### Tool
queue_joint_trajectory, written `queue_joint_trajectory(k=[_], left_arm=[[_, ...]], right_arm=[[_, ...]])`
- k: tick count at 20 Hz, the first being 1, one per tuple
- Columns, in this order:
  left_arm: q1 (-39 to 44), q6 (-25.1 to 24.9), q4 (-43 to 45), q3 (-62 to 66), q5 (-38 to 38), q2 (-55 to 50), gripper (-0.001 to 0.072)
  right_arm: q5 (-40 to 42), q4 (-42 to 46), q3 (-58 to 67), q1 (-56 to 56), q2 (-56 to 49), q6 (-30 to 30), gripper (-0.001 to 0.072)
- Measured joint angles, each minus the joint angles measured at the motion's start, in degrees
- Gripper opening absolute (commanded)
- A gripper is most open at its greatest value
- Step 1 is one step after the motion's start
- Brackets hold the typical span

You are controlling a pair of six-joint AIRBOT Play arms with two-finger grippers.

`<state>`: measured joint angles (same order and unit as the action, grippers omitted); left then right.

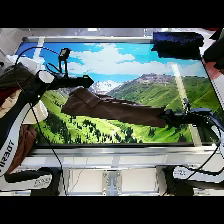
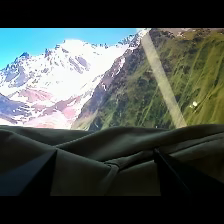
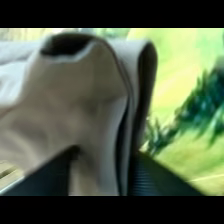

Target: Fold the shirts.

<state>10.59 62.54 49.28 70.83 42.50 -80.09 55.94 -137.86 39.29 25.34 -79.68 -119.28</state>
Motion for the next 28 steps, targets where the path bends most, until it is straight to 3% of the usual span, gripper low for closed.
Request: queue_joint_trajectory(k=[1,3,4,5,7,8,13,20,24,28], left_arm=[[0.2,0.0,0.0,0.0,0.0,-0.4,0.0695],[0.9,0.0,0.0,-0.1,0.8,-1.9,0.0694],[1.5,0.0,0.0,-0.1,1.5,-3.1,0.0656],[2.3,0.0,0.0,-0.1,2.5,-4.5,0.0488],[4.7,0.0,0.0,-0.1,4.9,-7.7,0.0034],[6.1,0.0,-0.5,-0.1,5.8,-9.3,0.0009],[16.4,0.0,-7.4,-0.1,6.6,-16.3,0.0009],[29.3,-0.2,-12.8,1.8,-5.6,-18.6,0.0008],[24.6,-0.4,-5.8,3.3,-6.1,-11.2,0.0008],[11.7,1.3,2.3,3.8,1.1,2.1,0.0009]], right_arm=[[-0.7,0.5,0.7,-1.0,0.0,0.5,0.0012],[1.6,-0.1,3.3,-2.5,0.1,1.2,0.0015],[3.8,0.0,5.2,-2.9,0.3,1.5,0.0014],[6.3,-0.2,7.5,-3.2,0.7,1.7,0.0015],[11.5,0.0,12.2,-3.5,1.8,2.8,0.0015],[14.0,-0.1,14.6,-3.6,2.6,3.4,0.0014],[24.0,-0.2,27.3,-3.9,8.6,8.0,0.0014],[29.7,-0.1,39.5,-5.0,14.8,14.0,0.0014],[26.8,-0.1,42.3,-12.0,15.3,16.5,0.0013],[15.9,0.0,43.1,-26.6,12.6,17.7,0.0013]])
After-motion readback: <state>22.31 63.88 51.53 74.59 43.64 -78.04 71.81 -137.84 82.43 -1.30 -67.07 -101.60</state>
